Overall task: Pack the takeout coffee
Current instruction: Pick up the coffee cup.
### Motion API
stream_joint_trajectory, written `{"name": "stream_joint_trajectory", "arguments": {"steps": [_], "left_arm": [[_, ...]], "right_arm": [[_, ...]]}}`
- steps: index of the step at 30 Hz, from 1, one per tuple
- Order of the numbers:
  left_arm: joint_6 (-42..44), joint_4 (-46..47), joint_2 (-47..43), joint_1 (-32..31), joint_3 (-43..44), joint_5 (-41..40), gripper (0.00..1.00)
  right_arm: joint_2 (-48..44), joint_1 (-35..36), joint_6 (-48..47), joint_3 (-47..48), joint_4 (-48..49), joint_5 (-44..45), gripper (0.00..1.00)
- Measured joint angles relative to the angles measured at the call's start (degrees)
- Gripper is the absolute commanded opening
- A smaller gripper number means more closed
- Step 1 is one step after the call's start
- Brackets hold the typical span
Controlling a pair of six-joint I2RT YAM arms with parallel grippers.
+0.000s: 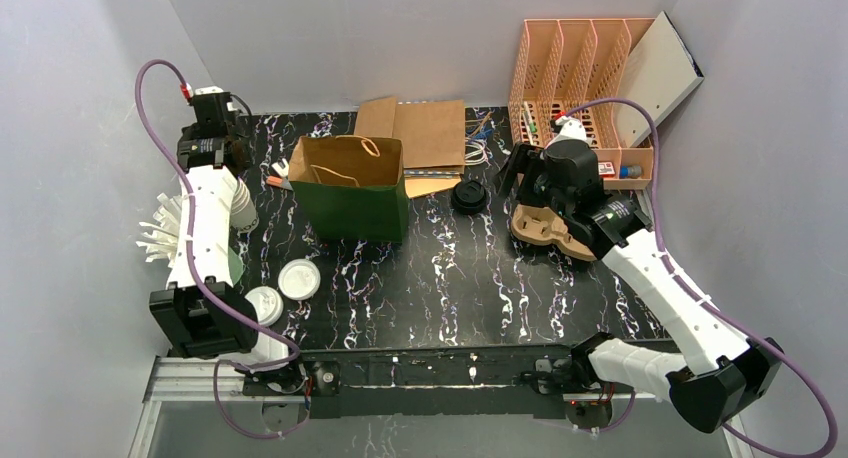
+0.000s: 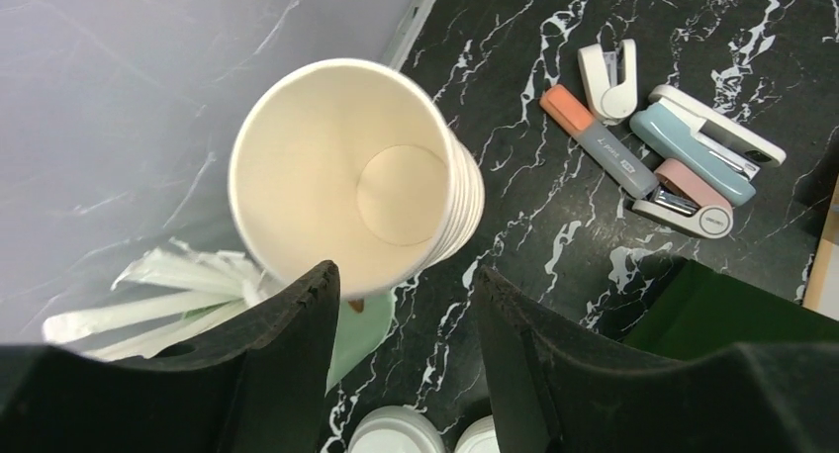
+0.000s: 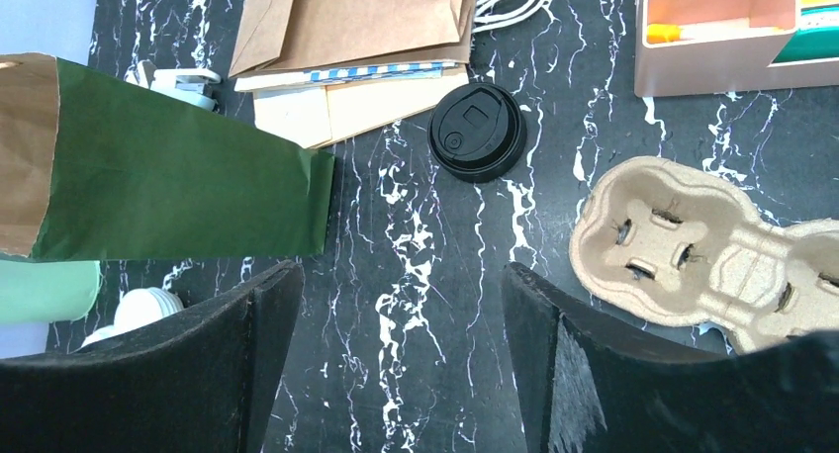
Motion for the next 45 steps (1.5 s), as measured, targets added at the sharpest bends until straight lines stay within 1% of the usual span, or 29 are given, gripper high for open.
{"name": "stream_joint_trajectory", "arguments": {"steps": [7,9,11,13,18,19,20,22,24,25,27,28,32,34,37,41,45], "left_arm": [[-0.13,2.34,3.74,0.85,-0.13,2.95,0.41],[-0.07,2.67,4.37,0.96,-0.11,3.1,0.37],[0.02,2.8,4.46,1.11,-0.11,3.17,0.27],[0.09,2.93,4.46,1.38,0.22,3.19,0.22],[0.24,2.86,4.48,1.84,1.55,3.19,0.18],[0.2,2.89,4.48,1.84,1.77,3.17,0.14],[0.04,2.89,4.48,1.84,1.92,3.19,0.07],[-0.13,2.89,4.44,1.84,2.12,3.23,0.0],[-0.13,2.86,4.44,1.84,2.29,3.32,0.0],[-0.13,2.71,4.44,1.84,2.36,3.3,0.02],[-0.09,2.23,4.44,1.86,2.6,3.26,0.13],[0.0,1.92,4.44,1.86,2.75,3.21,0.15],[0.15,1.44,4.44,1.86,3.08,2.82,0.22],[0.17,1.2,4.48,1.86,3.1,2.67,0.22],[0.2,0.7,4.98,1.88,3.43,2.6,0.15],[0.11,0.22,5.95,1.88,4.04,2.62,0.14],[-0.02,0.04,6.6,1.86,4.39,2.62,0.01]], "right_arm": [[-0.11,0.0,-1.14,0.0,-0.04,0.26,0.81],[-0.11,0.0,-1.22,0.0,-0.04,0.28,0.8],[-0.11,0.0,-1.22,0.0,-0.04,0.26,0.8],[-0.11,0.0,-1.22,0.0,-0.04,0.26,0.8],[0.07,0.0,-1.22,0.0,-0.04,0.22,0.8],[0.17,0.0,-1.22,0.0,-0.04,0.22,0.8],[0.22,0.0,-1.22,0.0,-0.04,0.2,0.8],[0.42,0.0,-1.22,0.0,-0.04,0.2,0.8],[0.59,0.0,-1.22,0.0,-0.04,0.17,0.8],[0.66,0.0,-1.22,0.0,-0.04,0.17,0.8],[0.74,0.0,-1.22,-0.02,-0.04,0.17,0.81],[0.76,0.0,-1.22,-0.02,-0.04,0.17,0.81],[0.76,0.0,-1.22,-0.02,-0.02,0.17,0.81],[0.76,0.0,-1.22,-0.02,-0.02,0.17,0.8],[0.76,0.0,-1.22,-0.02,-0.02,0.15,0.8],[0.76,0.0,-1.29,-0.02,-0.02,0.17,0.8],[0.76,0.0,-1.38,-0.04,-0.02,0.17,0.8]]}}
